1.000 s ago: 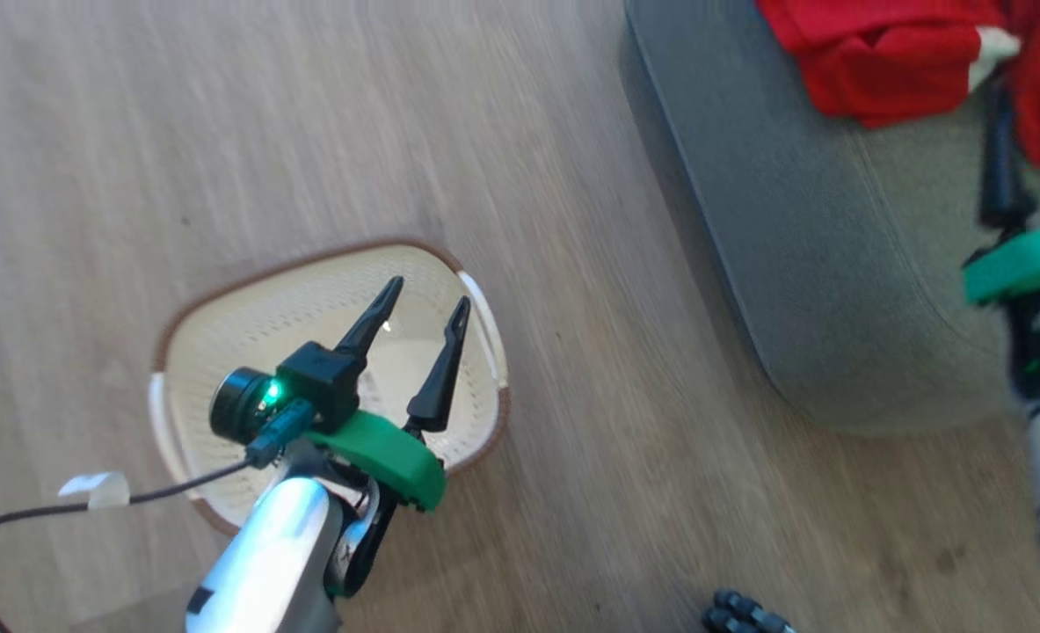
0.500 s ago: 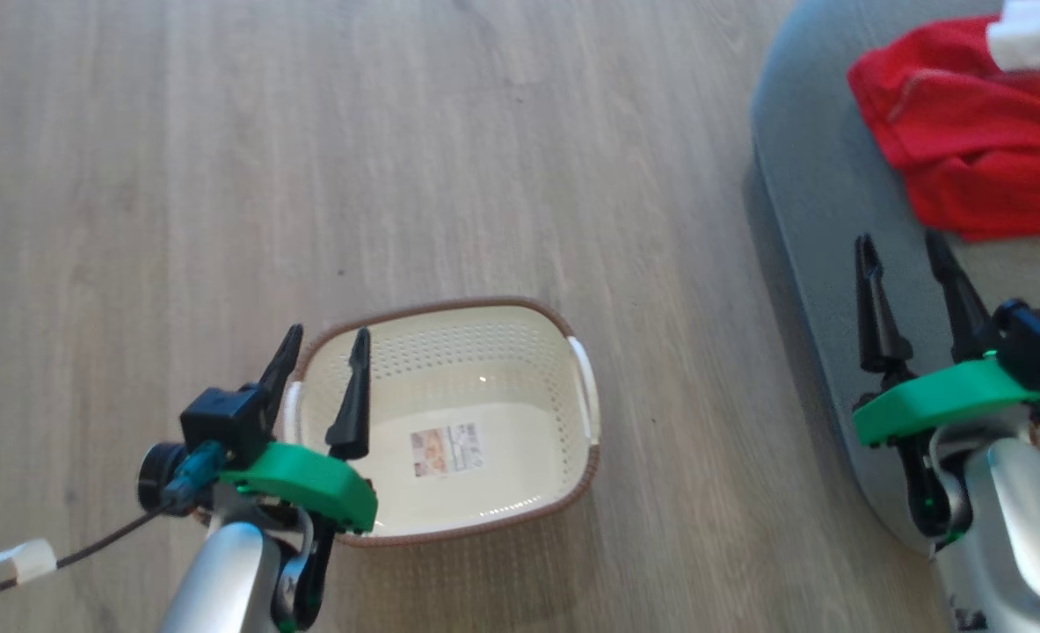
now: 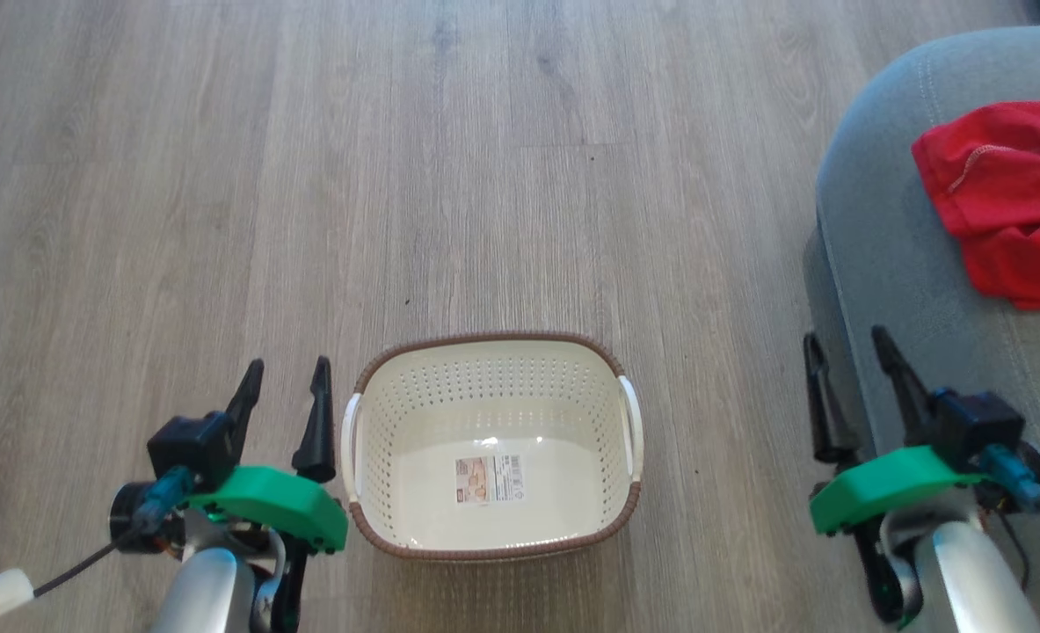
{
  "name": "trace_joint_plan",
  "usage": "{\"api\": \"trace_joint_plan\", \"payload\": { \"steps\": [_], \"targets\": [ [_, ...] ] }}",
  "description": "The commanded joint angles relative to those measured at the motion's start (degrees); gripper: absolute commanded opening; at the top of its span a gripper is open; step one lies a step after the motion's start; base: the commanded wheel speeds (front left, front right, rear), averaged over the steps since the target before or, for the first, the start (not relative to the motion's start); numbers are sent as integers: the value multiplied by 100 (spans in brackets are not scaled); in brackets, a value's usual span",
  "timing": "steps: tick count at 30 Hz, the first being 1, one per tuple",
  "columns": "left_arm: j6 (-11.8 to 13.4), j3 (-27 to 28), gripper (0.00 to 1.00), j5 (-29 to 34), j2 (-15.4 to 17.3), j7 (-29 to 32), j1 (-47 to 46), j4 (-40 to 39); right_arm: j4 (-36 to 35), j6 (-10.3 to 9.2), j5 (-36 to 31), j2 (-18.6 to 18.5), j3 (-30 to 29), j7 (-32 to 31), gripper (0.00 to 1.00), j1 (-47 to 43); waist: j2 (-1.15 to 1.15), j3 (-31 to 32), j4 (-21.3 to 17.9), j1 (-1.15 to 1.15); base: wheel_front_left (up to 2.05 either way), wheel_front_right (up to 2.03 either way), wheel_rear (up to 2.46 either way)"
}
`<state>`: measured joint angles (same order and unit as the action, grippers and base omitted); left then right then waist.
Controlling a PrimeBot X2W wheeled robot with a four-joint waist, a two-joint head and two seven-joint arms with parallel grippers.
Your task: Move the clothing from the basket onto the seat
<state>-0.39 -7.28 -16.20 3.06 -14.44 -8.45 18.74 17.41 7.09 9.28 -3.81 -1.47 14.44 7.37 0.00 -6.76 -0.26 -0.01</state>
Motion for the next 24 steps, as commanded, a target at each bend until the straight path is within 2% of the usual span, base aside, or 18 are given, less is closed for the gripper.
{"api": "trace_joint_plan", "payload": {
  "steps": [1, 10, 11, 15, 24],
  "targets": [
    [-33, 241, 100, 49, 6, -55, -114, -143, -208, 40, -31, 25, 155, 55, 100, 26, 0, 16, -6, 1, 0, 0, 0],
    [-58, 486, 100, 47, -14, -55, -62, -90, -176, 40, -61, 88, 305, 55, 100, -81, 0, 84, -57, 1, 0, 0, 0],
    [-44, 276, 0, 40, -45, 0, 38, 72, -12, 0, -20, 65, 170, 0, 0, -116, 0, 83, -55, 1, 0, 0, 0],
    [-49, 272, 0, -10, -50, 50, 129, 342, 264, -6, 35, 67, 187, -23, 0, -175, 0, 92, -57, 1, 0, 0, 0],
    [-97, 359, 0, -560, -48, 206, 132, 291, 220, -3, 659, 51, 158, -158, 0, -173, 0, 133, -50, 1, 0, 0, 0]
  ]
}}
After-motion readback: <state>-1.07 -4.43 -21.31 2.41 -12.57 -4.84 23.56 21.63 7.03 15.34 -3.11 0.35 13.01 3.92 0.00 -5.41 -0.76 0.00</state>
